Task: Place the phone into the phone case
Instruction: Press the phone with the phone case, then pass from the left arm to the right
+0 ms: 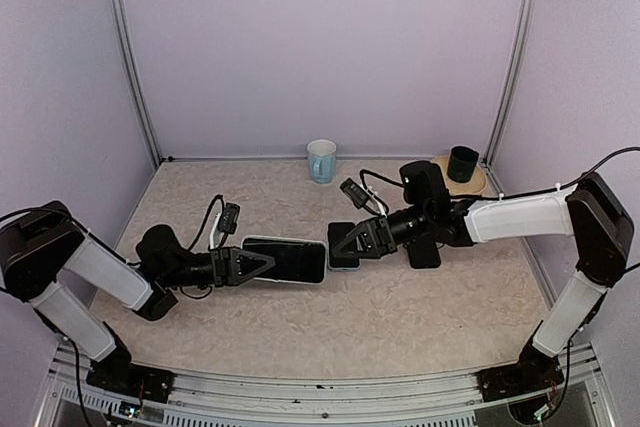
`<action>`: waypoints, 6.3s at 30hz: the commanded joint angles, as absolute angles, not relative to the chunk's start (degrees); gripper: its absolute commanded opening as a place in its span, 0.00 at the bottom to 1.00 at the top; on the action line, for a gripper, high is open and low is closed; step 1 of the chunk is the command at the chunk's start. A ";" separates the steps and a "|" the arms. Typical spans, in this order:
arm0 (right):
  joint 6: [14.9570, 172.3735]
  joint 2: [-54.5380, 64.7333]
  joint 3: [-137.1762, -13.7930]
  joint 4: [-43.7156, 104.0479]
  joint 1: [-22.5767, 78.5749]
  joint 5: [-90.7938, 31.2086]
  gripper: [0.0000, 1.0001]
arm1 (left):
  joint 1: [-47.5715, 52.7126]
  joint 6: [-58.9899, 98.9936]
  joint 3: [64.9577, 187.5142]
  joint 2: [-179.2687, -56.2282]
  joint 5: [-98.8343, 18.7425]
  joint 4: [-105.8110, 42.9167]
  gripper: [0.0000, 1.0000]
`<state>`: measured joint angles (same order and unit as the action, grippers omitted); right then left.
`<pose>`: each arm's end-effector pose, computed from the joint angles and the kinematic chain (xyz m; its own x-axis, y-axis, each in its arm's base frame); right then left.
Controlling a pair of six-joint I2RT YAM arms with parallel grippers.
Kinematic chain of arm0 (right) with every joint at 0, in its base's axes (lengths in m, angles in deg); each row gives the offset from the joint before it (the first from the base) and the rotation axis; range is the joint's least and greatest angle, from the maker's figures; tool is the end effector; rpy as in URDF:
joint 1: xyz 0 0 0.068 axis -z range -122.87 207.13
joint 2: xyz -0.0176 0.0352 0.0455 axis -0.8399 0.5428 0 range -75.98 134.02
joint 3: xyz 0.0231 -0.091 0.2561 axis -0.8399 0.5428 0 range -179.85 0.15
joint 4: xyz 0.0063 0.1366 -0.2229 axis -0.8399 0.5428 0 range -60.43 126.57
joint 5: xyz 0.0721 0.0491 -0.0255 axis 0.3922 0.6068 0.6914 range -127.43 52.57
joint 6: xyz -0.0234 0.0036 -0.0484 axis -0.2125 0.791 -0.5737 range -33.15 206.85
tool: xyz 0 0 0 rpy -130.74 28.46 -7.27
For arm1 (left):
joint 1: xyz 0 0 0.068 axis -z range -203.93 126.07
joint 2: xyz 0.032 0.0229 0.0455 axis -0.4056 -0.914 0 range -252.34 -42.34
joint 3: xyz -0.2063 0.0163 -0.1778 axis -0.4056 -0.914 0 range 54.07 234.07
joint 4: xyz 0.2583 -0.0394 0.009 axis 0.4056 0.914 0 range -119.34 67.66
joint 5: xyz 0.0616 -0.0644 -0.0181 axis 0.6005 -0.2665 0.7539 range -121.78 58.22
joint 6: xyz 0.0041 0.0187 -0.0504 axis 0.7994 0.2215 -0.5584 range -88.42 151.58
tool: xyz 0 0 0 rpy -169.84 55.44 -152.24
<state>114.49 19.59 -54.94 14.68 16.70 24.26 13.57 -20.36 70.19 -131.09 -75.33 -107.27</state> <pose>0.2484 0.2528 0.2235 -0.7144 -0.3195 -0.6226 -0.6553 -0.0065 0.7553 0.1788 -0.1680 0.1708 -0.7308 -0.1587 -0.6639 0.6652 0.0527 -0.7448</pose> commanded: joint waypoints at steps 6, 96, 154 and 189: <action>115.07 20.86 -54.28 11.12 16.55 31.50 0.41 | 15.72 -17.32 71.59 -129.00 -79.01 -111.96 0.00; 118.02 25.71 -57.94 14.68 10.62 22.53 0.37 | 16.28 -10.69 69.76 -121.50 -64.24 -102.99 0.00; 63.21 6.24 -53.31 27.56 -3.76 -31.00 1.00 | 17.35 -10.40 73.73 -125.44 -65.41 -94.34 0.00; 63.23 23.89 -69.59 33.07 -10.73 -34.03 1.00 | 19.58 -10.09 75.07 -127.39 -61.55 -92.15 0.00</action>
<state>61.57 22.76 -67.77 31.96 -10.23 -35.22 19.25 -10.74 73.22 -127.64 -62.07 -88.81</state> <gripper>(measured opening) 0.996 0.114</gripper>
